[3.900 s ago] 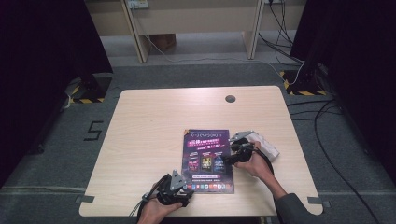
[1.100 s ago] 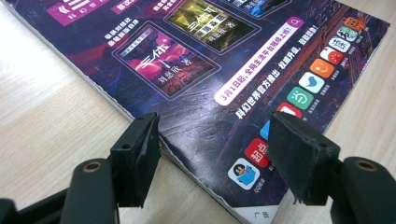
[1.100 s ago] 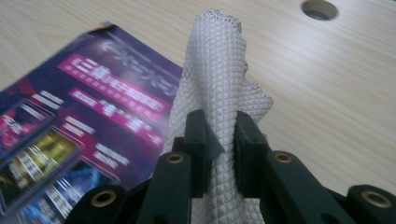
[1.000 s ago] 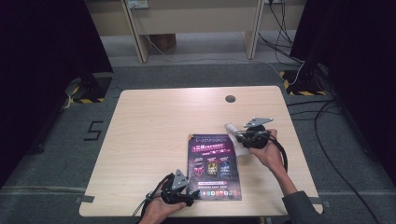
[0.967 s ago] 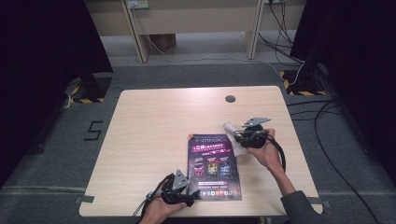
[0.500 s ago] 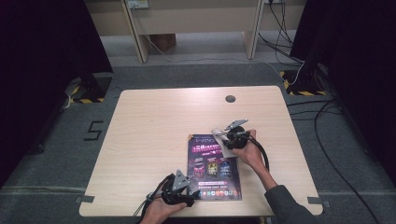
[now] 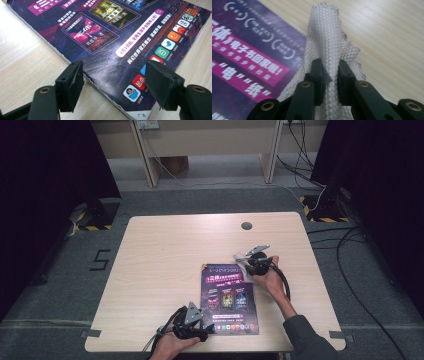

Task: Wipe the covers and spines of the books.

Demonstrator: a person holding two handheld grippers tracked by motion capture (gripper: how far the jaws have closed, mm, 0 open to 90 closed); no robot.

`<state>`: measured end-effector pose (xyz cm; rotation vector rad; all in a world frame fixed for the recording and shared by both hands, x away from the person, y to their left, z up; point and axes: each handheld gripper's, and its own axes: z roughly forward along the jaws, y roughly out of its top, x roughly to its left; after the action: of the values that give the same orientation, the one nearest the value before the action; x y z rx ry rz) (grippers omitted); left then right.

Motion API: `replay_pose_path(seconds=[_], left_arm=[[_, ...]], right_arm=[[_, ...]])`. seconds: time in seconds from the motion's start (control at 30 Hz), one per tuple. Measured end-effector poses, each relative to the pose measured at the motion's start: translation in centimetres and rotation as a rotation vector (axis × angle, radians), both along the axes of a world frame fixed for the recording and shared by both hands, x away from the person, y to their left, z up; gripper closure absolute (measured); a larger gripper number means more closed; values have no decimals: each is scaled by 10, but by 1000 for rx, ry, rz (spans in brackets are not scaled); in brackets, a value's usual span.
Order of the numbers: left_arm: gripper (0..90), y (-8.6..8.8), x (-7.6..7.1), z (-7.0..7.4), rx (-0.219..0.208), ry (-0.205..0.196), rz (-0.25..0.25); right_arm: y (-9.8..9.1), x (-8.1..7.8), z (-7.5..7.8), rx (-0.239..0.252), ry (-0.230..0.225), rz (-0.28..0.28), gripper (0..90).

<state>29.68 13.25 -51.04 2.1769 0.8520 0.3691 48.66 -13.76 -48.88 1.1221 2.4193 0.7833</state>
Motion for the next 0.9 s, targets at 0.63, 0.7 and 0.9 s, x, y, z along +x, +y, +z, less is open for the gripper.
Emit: replay_pose_path(seconds=[0.63,0.7,0.9], left_arm=[[307,0,1,0,-5,5,1],[307,0,1,0,-4,8,1],[301,0,1,0,-5,8,1]], right_arm=[[8,-1,-1,-6,-9,17,788],[0,2,-1,-2,-14,-9,788],[-6,5,-1,1,-19,-37,791]])
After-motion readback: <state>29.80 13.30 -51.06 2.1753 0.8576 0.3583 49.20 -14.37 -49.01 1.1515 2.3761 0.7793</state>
